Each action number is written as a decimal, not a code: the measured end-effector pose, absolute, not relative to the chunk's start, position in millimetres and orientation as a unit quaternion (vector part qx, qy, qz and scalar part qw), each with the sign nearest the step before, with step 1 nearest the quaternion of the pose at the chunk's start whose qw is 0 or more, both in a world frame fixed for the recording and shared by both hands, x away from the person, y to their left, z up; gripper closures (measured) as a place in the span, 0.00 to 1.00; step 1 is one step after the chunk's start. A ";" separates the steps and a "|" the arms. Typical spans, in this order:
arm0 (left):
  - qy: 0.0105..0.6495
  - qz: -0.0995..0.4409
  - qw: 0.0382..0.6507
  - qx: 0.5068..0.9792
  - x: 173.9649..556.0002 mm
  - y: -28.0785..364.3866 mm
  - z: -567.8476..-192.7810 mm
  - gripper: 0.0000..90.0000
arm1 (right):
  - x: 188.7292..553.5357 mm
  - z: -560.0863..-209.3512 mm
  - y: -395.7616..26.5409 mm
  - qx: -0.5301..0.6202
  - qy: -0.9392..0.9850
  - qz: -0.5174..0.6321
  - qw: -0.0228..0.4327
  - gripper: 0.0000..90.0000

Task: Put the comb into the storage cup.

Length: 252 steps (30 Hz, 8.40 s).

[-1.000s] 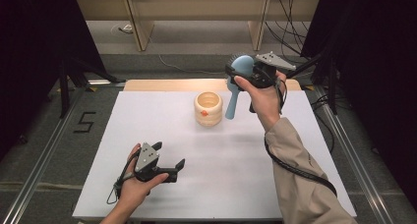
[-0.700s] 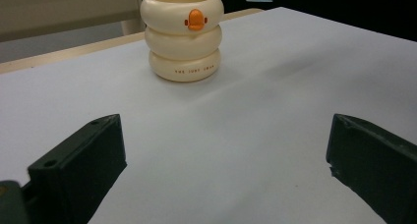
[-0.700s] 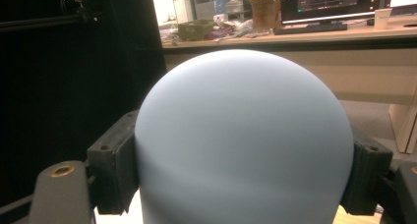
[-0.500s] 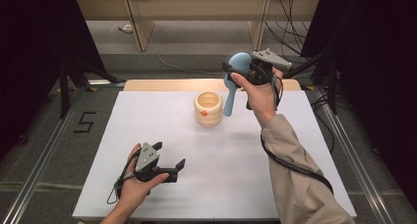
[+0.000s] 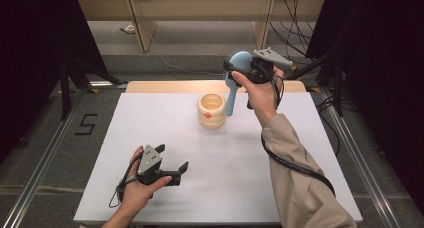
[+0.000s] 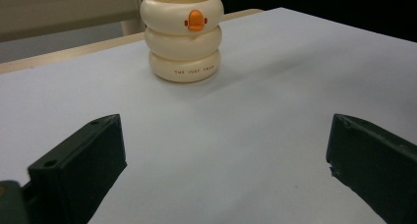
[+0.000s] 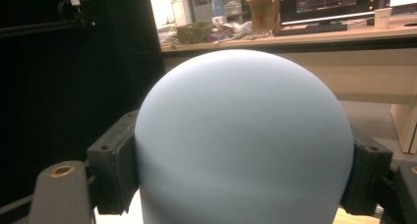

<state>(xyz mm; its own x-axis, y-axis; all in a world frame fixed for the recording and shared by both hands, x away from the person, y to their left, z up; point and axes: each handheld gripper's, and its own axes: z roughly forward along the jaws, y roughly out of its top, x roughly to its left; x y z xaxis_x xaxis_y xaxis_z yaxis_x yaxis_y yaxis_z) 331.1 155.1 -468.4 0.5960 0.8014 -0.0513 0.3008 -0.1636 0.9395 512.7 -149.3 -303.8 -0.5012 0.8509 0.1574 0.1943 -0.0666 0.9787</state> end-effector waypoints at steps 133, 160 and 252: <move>0.382 0.238 0.525 0.723 331.8 156.1 -467.9 0.01 | 550.6 -309.8 -103.6 0.412 0.617 0.604 0.293 0.24; 0.381 0.238 0.526 0.722 331.7 155.7 -467.6 0.01 | 552.0 -317.2 -97.8 0.410 0.623 0.599 0.291 0.23; 0.381 0.237 0.525 0.723 332.3 155.5 -468.7 0.01 | 562.9 -346.8 -89.3 0.417 0.641 0.575 0.291 0.23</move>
<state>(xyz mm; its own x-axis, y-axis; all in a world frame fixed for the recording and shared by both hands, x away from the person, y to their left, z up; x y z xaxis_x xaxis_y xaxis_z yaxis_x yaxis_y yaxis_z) 332.3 155.5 -468.7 0.5984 0.7991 -0.0574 0.3021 -0.1587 0.9400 562.9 -89.3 -346.8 -0.4837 0.8688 0.1064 0.2002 -0.0085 0.9797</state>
